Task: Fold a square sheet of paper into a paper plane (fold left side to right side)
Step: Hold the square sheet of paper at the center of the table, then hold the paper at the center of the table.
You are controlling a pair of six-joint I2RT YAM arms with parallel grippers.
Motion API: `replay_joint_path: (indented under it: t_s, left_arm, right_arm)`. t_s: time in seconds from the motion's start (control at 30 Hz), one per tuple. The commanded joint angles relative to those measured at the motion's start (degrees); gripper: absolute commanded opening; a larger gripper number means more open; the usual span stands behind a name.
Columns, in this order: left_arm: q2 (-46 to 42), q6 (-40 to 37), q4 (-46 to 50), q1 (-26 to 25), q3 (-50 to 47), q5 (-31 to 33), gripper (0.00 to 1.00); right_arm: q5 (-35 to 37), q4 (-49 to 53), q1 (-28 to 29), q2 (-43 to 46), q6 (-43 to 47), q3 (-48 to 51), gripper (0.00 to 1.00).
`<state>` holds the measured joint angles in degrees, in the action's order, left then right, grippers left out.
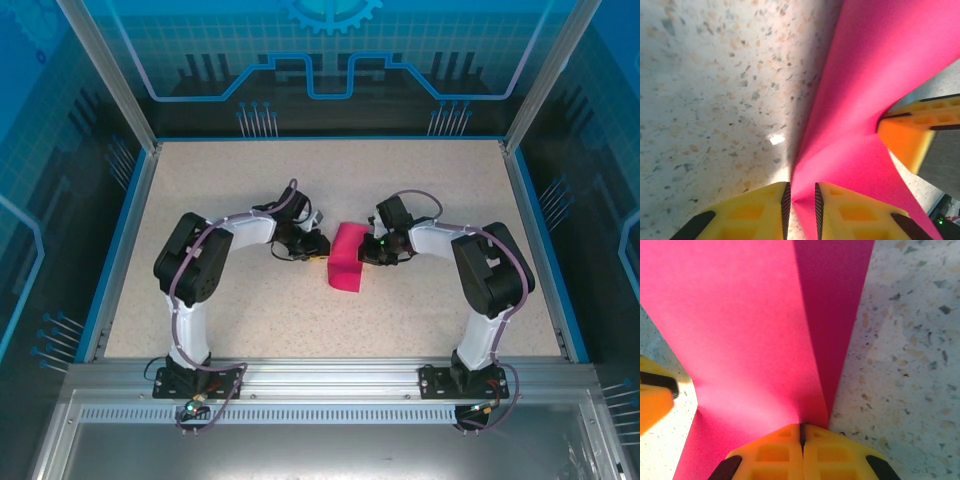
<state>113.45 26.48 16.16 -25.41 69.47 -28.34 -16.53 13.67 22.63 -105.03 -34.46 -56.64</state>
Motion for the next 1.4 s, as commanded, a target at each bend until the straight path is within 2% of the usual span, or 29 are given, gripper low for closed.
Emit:
replay_joint_path:
  t_s: [0.0,0.17,0.4,0.9,1.37]
  left_arm:
    - [-3.5,-0.3,-1.5,-1.1,-0.2,-1.9,0.23]
    - [-0.2,1.4,-3.8,-3.7,2.7,-3.7,0.24]
    - [5.0,1.6,-3.4,-5.6,5.3,-2.5,0.26]
    - [5.6,1.1,-3.2,-5.7,0.3,-1.5,0.26]
    - [4.9,1.0,-3.2,-5.6,0.4,-1.6,0.25]
  right_arm:
    - [3.7,6.8,1.4,-2.8,0.9,1.8,0.05]
    - [3.4,6.6,1.4,-2.7,0.9,1.6,0.05]
    - [2.1,5.4,1.8,-2.3,0.6,1.5,0.06]
    - [-3.6,2.4,-0.6,4.6,2.6,-2.7,0.06]
    - [-3.9,3.4,0.1,-9.2,1.6,-13.6,0.06]
